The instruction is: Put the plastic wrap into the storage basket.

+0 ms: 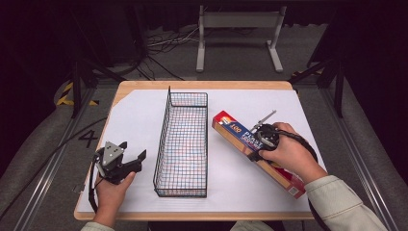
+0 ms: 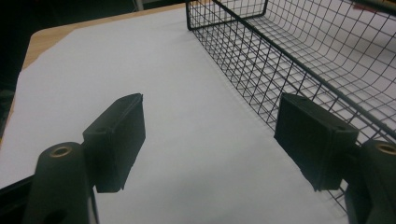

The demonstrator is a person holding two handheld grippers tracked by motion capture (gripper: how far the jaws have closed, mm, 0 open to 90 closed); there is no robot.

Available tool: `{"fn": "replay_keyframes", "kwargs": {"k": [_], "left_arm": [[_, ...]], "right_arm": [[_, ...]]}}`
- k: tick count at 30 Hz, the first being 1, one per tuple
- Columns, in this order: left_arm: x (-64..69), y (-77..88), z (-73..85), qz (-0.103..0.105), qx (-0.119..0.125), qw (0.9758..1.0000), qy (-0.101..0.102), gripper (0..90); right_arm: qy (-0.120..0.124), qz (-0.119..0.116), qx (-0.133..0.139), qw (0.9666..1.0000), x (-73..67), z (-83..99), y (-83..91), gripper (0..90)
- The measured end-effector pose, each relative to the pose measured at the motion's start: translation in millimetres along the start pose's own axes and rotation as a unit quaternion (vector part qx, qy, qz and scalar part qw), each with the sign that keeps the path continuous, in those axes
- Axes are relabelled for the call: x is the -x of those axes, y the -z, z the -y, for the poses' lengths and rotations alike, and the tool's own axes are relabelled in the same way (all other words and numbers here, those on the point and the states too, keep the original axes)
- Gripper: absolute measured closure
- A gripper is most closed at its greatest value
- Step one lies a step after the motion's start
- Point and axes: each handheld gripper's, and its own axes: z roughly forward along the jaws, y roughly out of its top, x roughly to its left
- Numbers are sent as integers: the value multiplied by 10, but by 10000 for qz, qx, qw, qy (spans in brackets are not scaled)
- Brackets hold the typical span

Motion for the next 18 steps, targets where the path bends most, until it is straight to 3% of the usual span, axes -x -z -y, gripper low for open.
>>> {"fn": "replay_keyframes", "kwargs": {"k": [6, 11, 16, 18], "left_arm": [[-71, 28, 22, -15, 99, 9997, 230, 247], [-75, 14, 32, -61, 64, 9997, 214, 247], [-88, 45, 61, -100, 52, 9997, 233, 247], [-82, 63, 72, -127, 60, 9996, 245, 247]], "right_arm": [[-121, 104, 48, 9999, -12, -77, 104, 401], [-257, 123, 125, 9995, -35, -142, 173, 402], [-732, 169, 145, 9971, -130, -228, 222, 401], [-787, 178, 131, 9967, -150, -249, 231, 402]]}}
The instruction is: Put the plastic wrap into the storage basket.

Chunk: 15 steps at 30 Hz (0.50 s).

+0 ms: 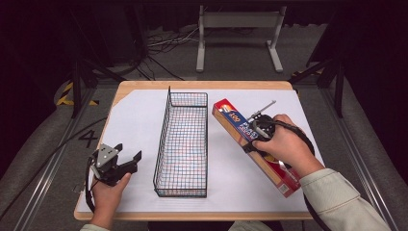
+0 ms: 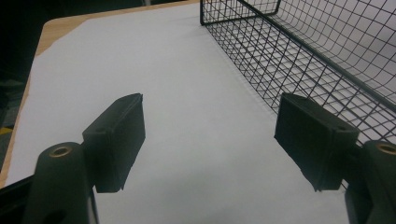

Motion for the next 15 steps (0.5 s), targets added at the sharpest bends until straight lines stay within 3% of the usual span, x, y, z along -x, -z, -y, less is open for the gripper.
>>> {"fn": "replay_keyframes", "kwargs": {"k": [3, 8, 11, 15], "left_arm": [[3, 45, 22, -26, 6, 10000, -44, 246], [13, 44, 44, -53, -13, 9999, -91, 247], [31, 18, 62, -52, 8, 10000, -84, 247], [24, 3, 59, 16, 59, 10000, 6, 246]], "right_arm": [[-346, 13, -1, 9994, -87, -92, 31, 403], [-582, -10, -13, 9983, -141, -169, 57, 403], [-1041, 83, -3, 9945, -251, -302, 103, 403], [-1238, 91, 12, 9923, -345, -418, 128, 403]]}}
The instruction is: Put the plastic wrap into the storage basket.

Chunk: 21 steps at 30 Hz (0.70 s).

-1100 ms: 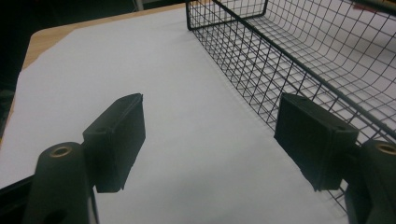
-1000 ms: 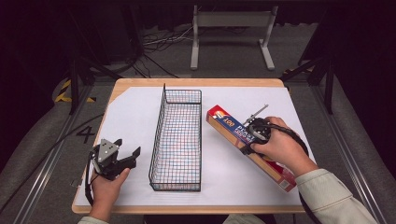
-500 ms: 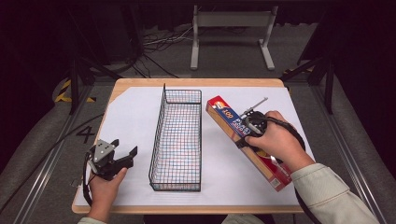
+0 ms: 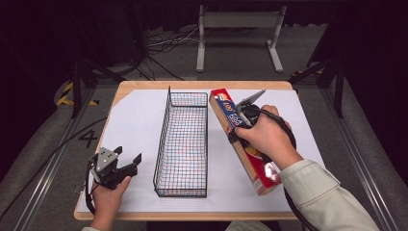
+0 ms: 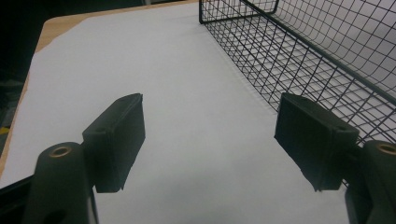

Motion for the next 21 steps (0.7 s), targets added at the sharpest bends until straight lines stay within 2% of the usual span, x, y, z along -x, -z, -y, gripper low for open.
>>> {"fn": "replay_keyframes", "kwargs": {"k": [4, 7, 8, 12, 18, 21], "left_arm": [[-16, -4, 4, -23, 45, 9999, -132, 245], [-29, -21, 6, -34, 28, 10000, -64, 242], [-25, -28, 0, -12, 34, 10000, -54, 242], [16, -64, -6, -13, 10, 9998, -215, 242], [24, -92, -3, -1, -19, 9998, -177, 242], [20, -99, -2, -22, -52, 9998, -197, 242]], "right_arm": [[-185, 21, -17, 9998, -95, -60, 1, 403], [-267, -13, -45, 9996, -132, -90, -4, 403], [-405, -16, -55, 9992, -175, -125, -14, 403], [-553, -5, -52, 9985, -230, -170, -27, 403], [-901, 7, -63, 9959, -337, -256, -31, 404], [-987, 103, -31, 9951, -387, -273, -35, 404]]}}
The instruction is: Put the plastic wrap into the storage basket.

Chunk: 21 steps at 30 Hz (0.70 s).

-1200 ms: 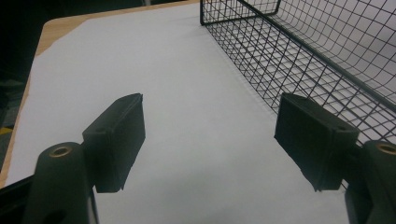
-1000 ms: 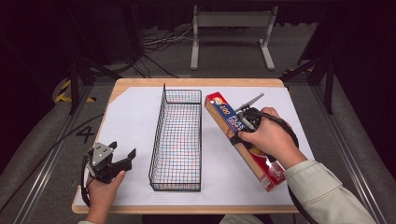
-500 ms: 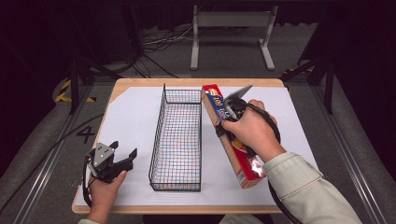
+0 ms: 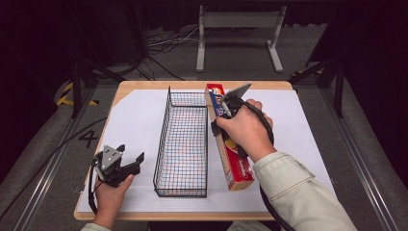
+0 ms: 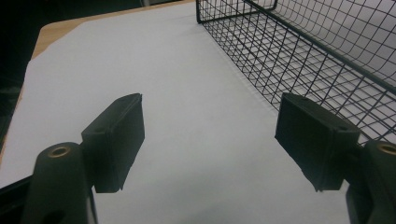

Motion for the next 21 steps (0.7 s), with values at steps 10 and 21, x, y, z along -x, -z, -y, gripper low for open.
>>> {"fn": "replay_keyframes", "kwargs": {"k": [10, 21], "left_arm": [[7, -44, -9, -3, 20, 10000, 29, 243], [-12, -97, -21, -21, 15, 9999, 98, 243]], "right_arm": [[-405, 20, 17, 9992, -135, -31, -82, 404], [-597, -25, 123, 9981, -357, -87, -182, 404]]}}
